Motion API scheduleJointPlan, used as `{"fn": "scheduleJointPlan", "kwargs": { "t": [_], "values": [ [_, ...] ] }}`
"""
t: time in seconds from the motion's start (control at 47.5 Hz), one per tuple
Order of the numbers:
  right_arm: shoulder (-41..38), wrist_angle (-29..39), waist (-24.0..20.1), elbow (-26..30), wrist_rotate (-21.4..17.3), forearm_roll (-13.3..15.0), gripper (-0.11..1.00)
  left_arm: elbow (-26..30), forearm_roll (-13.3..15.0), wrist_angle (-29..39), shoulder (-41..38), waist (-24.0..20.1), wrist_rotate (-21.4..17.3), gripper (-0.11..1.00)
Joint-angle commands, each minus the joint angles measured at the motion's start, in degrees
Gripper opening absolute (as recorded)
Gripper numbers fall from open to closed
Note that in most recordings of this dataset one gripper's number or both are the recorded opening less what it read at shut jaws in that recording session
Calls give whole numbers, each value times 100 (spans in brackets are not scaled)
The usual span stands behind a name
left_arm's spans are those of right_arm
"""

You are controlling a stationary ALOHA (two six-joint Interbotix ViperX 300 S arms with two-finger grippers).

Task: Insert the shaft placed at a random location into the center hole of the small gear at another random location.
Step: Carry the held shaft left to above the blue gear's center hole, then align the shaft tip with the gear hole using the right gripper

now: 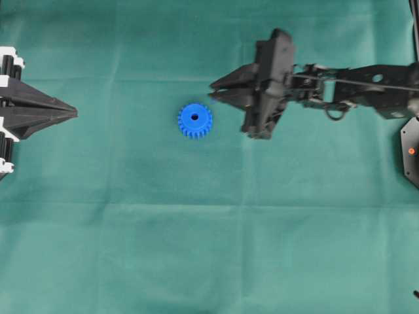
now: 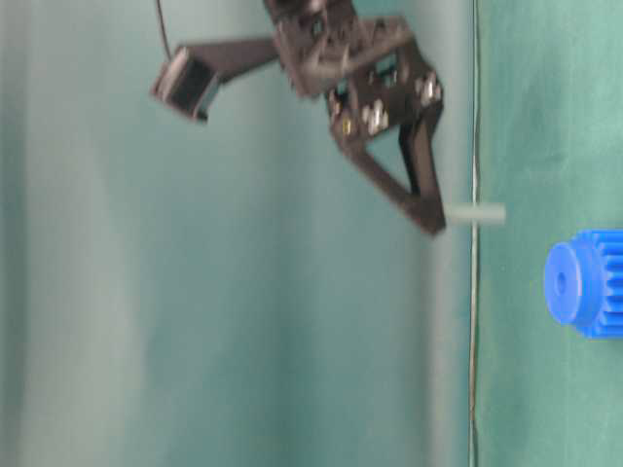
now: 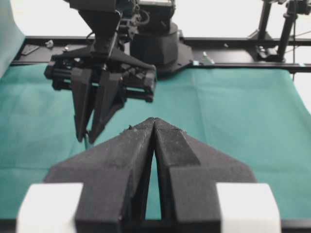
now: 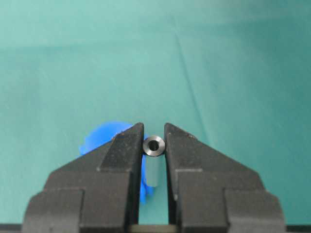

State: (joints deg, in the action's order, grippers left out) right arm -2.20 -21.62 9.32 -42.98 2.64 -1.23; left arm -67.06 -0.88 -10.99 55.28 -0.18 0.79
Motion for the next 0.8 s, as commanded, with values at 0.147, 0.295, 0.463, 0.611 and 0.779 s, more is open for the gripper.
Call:
{"fn": "scheduleJointPlan", "kwargs": {
  "t": [0.147, 0.295, 0.463, 0.611, 0.779],
  "values": [
    [-413, 141, -220, 747, 26, -26, 13, 97, -18, -26, -44, -9, 0, 0],
    [-545, 141, -229, 870, 26, -26, 13, 97, -18, -26, -44, 0, 0, 0],
    [-554, 123, -229, 817, 26, -26, 13, 97, -18, -18, -44, -9, 0, 0],
    [-554, 114, -229, 765, 35, -26, 13, 97, -18, 18, -44, -9, 0, 0],
    [-554, 114, -237, 729, 35, -26, 13, 97, -18, 18, -44, -9, 0, 0]
  ]
}}
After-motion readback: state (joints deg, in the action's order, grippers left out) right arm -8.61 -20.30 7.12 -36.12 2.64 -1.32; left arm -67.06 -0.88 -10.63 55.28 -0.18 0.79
